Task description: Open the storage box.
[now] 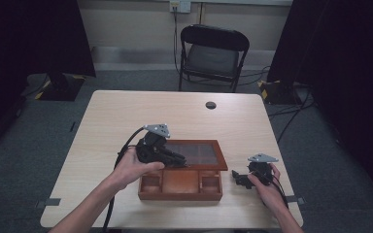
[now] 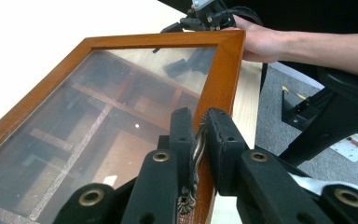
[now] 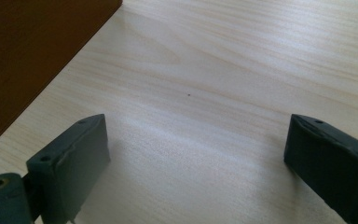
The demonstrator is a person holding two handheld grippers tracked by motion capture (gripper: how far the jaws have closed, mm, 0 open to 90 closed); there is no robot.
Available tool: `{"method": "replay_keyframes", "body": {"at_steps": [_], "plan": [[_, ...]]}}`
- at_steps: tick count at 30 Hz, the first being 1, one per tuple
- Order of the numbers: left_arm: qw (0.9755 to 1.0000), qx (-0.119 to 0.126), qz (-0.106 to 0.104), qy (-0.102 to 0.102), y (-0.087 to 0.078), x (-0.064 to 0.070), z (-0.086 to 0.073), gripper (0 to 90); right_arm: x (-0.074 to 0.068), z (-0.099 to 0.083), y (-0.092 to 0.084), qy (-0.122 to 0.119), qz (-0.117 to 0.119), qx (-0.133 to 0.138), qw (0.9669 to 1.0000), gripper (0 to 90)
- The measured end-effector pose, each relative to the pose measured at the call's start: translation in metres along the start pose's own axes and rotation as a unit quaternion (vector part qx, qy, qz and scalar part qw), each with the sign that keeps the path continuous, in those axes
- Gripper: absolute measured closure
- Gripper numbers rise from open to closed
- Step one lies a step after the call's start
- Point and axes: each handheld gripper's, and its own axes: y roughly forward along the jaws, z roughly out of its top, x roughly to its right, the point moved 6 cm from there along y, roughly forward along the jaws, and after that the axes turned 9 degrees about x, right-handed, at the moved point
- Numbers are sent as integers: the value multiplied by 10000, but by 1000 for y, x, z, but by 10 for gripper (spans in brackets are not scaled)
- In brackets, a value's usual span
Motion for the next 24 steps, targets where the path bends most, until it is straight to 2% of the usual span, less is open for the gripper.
{"method": "replay_keyframes", "body": {"at_steps": [8, 15, 22, 24], "plan": [[10000, 45, 26, -14, -3, -3, 7, 810, 0, 0, 0, -8, 11, -4, 10000, 54], [9998, 14, 157, 78, -5, -4, 15, 810, 0, 0, 0, -7, 6, -8, 10000, 54], [9999, 74, 130, 58, -6, -5, 18, 811, 0, 0, 0, -11, 7, -12, 10000, 53], [9997, 101, 224, 97, -5, -5, 21, 812, 0, 0, 0, -6, 8, -11, 10000, 53]]}}
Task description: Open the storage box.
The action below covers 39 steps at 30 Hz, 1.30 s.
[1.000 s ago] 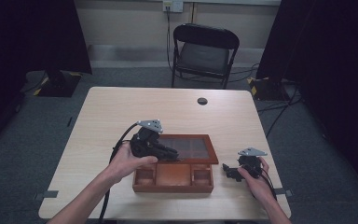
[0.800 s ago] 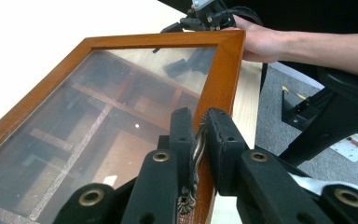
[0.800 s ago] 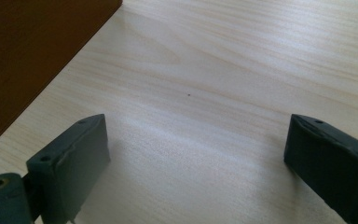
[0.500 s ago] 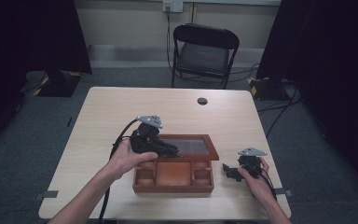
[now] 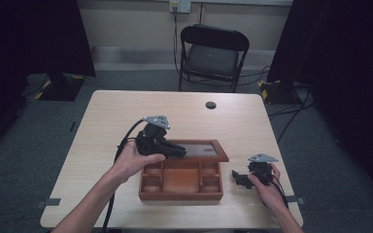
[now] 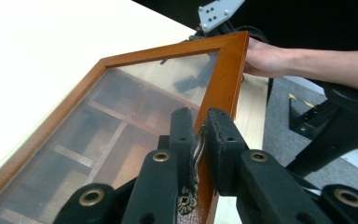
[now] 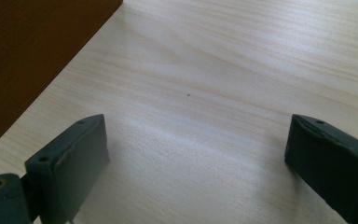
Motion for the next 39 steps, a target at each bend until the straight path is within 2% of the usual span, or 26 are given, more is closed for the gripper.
{"method": "replay_keyframes", "body": {"at_steps": [14, 19, 26, 39], "plan": [[10000, 12, 36, 17, -2, -5, 10, 814, 0, 0, 0, 1, 0, 0, 10000, 53], [9999, -53, 92, 50, -3, -6, 14, 815, 0, 0, 0, -6, 0, 0, 10000, 53], [9999, 17, 116, 110, -4, -8, 17, 817, 0, 0, 0, -1, 2, 0, 10000, 53], [9998, 108, 177, 50, -6, -12, 23, 818, 0, 0, 0, -17, 13, -8, 10000, 50]]}}
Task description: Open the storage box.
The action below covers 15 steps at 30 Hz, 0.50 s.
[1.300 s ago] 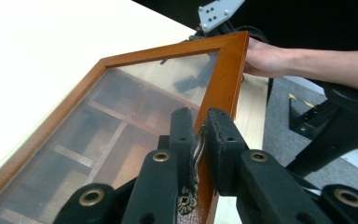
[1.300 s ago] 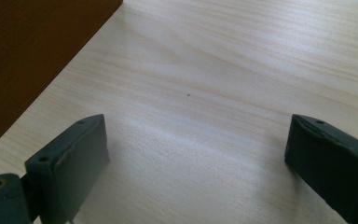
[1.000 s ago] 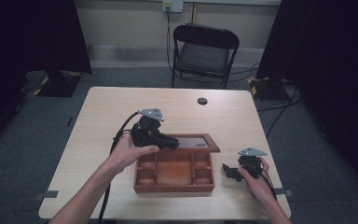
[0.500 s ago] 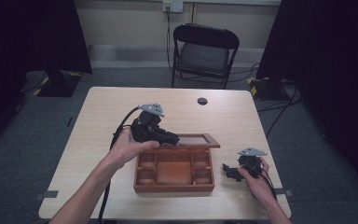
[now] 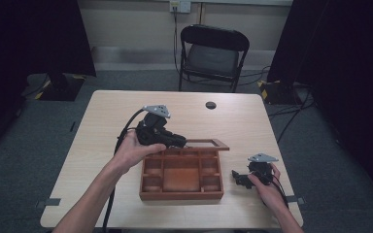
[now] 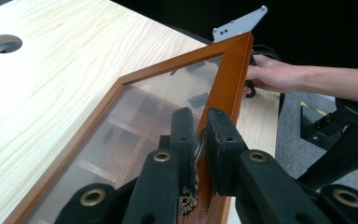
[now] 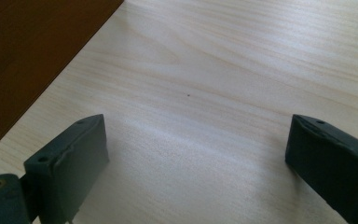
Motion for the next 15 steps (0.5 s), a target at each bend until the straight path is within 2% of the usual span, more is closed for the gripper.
{"method": "replay_keyframes", "body": {"at_steps": [10, 15], "plan": [[9999, -26, 67, 142, 0, -2, 6, 822, 0, 0, 0, -1, 0, 0, 10000, 50], [10000, -3, 44, 77, 0, -4, 7, 824, 0, 0, 0, 0, 1, -1, 10000, 50]]}}
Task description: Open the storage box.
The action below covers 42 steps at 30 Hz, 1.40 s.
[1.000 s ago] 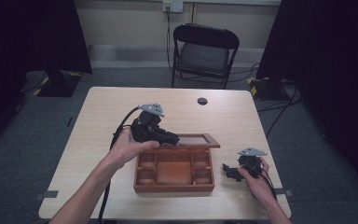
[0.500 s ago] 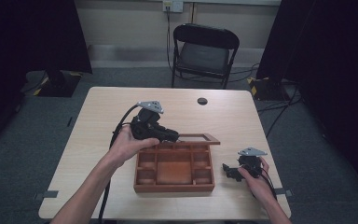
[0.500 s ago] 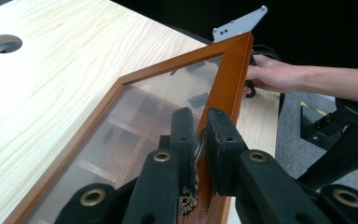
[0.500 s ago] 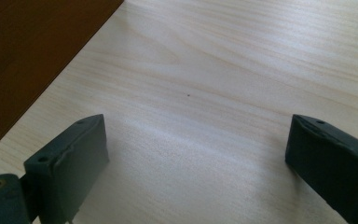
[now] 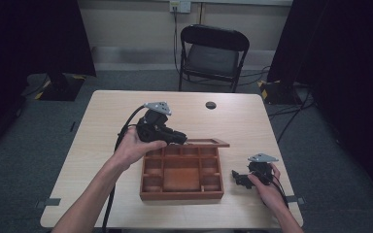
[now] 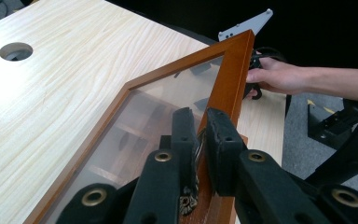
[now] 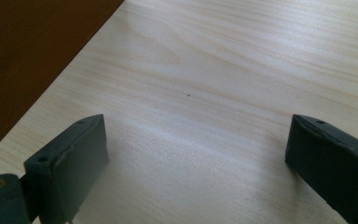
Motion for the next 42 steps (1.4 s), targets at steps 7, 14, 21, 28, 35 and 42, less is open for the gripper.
{"method": "replay_keyframes", "body": {"at_steps": [7, 14, 21, 28, 35, 42], "plan": [[10000, 43, 44, 14, 0, -3, 4, 824, 0, 0, 0, 0, 1, 1, 10000, 50], [9998, 131, 96, 101, -2, -5, 8, 841, 0, 0, 0, 0, 0, 0, 10000, 50], [9997, 200, 83, 73, -2, -7, 9, 841, 0, 0, 0, 1, 1, -1, 10000, 50], [9997, 245, 86, 45, -3, -10, 10, 840, 0, 0, 0, 0, 1, 0, 10000, 50], [9995, 290, 84, -20, -3, -12, 12, 840, 0, 0, 0, 1, 1, 0, 10000, 50], [9993, 353, 81, 2, -4, -14, 13, 839, 0, 0, 0, 2, -2, 0, 10000, 50]]}}
